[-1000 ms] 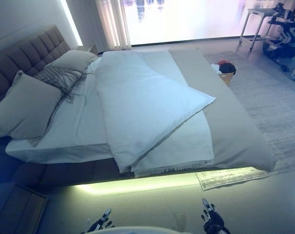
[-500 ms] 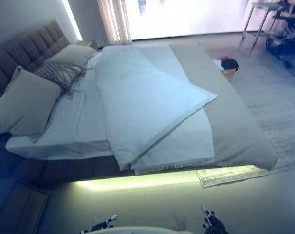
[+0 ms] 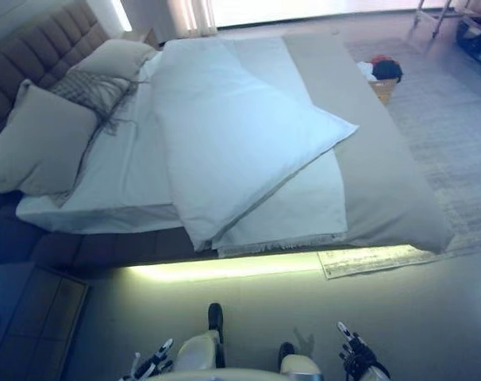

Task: Make the bed neatly

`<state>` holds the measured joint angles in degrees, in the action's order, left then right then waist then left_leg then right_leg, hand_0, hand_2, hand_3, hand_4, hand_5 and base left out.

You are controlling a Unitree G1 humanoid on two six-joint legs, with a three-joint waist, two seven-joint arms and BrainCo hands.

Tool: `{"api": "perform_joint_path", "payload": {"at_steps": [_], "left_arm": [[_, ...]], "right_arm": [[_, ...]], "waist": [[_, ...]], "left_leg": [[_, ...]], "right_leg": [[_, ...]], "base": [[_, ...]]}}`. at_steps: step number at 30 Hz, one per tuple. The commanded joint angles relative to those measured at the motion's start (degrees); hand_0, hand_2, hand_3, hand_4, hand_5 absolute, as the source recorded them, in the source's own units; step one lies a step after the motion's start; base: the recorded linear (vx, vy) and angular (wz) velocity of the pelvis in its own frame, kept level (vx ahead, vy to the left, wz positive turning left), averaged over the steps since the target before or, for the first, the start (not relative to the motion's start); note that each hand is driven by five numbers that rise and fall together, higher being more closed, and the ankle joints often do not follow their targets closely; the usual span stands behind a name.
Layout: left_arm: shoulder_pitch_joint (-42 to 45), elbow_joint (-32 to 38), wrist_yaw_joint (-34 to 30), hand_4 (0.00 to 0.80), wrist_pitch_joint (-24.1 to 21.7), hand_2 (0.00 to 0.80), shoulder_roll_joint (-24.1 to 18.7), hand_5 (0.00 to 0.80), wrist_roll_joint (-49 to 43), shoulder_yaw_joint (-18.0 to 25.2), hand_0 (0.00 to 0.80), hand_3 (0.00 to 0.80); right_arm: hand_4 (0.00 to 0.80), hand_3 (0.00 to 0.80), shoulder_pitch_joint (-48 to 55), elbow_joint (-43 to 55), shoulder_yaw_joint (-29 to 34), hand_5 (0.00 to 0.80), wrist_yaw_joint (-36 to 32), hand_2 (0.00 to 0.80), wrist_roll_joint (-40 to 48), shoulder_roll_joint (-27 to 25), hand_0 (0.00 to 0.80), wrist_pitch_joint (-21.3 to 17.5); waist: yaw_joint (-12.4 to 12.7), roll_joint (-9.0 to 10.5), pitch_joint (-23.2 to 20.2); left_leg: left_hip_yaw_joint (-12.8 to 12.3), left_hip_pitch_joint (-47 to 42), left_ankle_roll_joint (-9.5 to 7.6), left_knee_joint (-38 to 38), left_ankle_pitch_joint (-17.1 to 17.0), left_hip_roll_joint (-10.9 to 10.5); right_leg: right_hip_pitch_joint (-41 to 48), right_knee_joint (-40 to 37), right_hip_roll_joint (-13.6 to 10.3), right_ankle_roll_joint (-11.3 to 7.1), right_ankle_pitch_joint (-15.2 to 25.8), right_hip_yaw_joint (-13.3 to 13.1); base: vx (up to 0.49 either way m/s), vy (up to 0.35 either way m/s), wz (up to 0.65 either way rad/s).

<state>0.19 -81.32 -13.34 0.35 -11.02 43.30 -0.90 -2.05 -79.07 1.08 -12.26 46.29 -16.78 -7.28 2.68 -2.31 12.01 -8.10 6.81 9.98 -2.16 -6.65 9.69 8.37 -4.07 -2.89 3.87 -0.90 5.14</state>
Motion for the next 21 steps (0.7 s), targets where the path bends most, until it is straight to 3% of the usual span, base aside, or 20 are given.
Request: {"api": "perform_joint_path", "payload": {"at_steps": [1,4,6,8,12,16,19,21], "left_arm": [[1.58,1.21,0.63,0.0,-2.6,0.0,-0.16,0.0,2.59,3.12,0.0,0.0],[1.57,0.69,1.28,0.0,-2.69,0.0,-0.5,0.0,1.14,3.1,0.0,0.0],[1.18,0.91,1.18,0.0,-2.23,0.0,-1.0,0.0,-0.87,2.83,0.0,0.0],[0.27,1.23,1.09,0.0,-1.72,0.0,-1.43,0.0,-2.06,1.48,0.0,0.0],[-1.62,1.19,-0.03,0.0,-0.85,0.0,-2.83,0.0,-3.8,-0.33,0.0,0.0],[-2.88,1.02,-0.41,0.0,-0.18,0.0,-4.25,0.0,-5.4,-1.72,0.0,0.0],[-3.59,1.27,-0.65,0.0,-0.08,0.0,-4.98,0.0,-4.9,-2.31,0.0,0.0],[-4.22,1.8,-0.61,0.0,-0.34,0.0,-4.84,0.0,-3.81,-2.62,0.0,0.0]], "right_arm": [[0.0,0.0,-0.72,-0.94,1.3,0.0,-0.35,0.0,-0.18,-0.84,0.0,-2.4],[0.0,0.0,0.23,-2.12,2.39,0.0,-1.82,0.0,0.55,0.51,0.0,-1.75],[0.0,0.0,1.04,-2.12,2.89,0.0,-3.59,0.0,-0.62,1.66,0.0,-2.13],[0.0,0.0,1.07,-1.14,2.15,0.0,-3.84,0.0,1.17,2.85,0.0,-2.55],[0.0,0.0,0.56,0.48,1.26,0.0,-3.16,0.0,2.39,3.1,0.0,-2.3],[0.0,0.0,1.0,0.73,1.38,0.0,-2.79,0.0,3.91,3.02,0.0,-2.18],[0.0,0.0,1.38,0.07,1.21,0.0,-3.81,0.0,5.03,2.76,0.0,-2.09],[0.0,0.0,1.29,0.13,0.95,0.0,-5.04,0.0,5.8,2.64,0.0,-1.94]], "waist": [[0.62,-0.85,-1.04],[1.75,0.56,-3.17],[2.05,1.62,-4.98],[1.79,2.45,-6.3],[1.2,2.78,-7.64],[-0.45,2.35,-8.01],[-2.69,1.28,-6.73],[-3.71,1.12,-5.18]], "left_leg": [[-1.14,3.74,-1.94,-2.32,-6.69,0.67],[-2.3,2.69,-3.05,0.82,-4.54,-0.4],[-2.86,2.5,-5.07,3.33,-1.96,-1.98],[-2.61,2.4,-7.29,4.99,-0.01,-4.19],[-1.31,2.17,-11.21,5.81,2.63,-8.46],[-0.55,0.58,-13.15,4.5,3.53,-10.77],[-0.99,-2.57,-12.33,1.98,2.92,-10.42],[-0.61,-5.25,-11.46,1.02,3.66,-10.36]], "right_leg": [[10.33,6.16,-1.86,-7.43,-8.43,0.43],[13.88,6.85,-5.23,-9.9,-9.89,1.89],[14.27,8.61,-7.67,-11.6,-8.85,2.93],[12.21,12.31,-9.75,-12.81,-5.01,3.03],[7.04,21.94,-11.56,-12.28,2.26,0.78],[-1.68,30.51,-8.93,-11.54,5.69,-1.2],[-9.67,25.02,-4.96,-10.17,2.66,0.19],[-14.01,16.12,-4.09,-9.84,2.88,1.69]], "base": [[0.488,0.323,-0.35],[0.461,0.27,-0.3],[0.473,0.333,-0.22],[0.341,0.331,0.04],[0.281,0.294,0.31],[0.242,0.171,0.2],[0.222,0.016,0.17],[0.177,-0.131,-0.13]]}}
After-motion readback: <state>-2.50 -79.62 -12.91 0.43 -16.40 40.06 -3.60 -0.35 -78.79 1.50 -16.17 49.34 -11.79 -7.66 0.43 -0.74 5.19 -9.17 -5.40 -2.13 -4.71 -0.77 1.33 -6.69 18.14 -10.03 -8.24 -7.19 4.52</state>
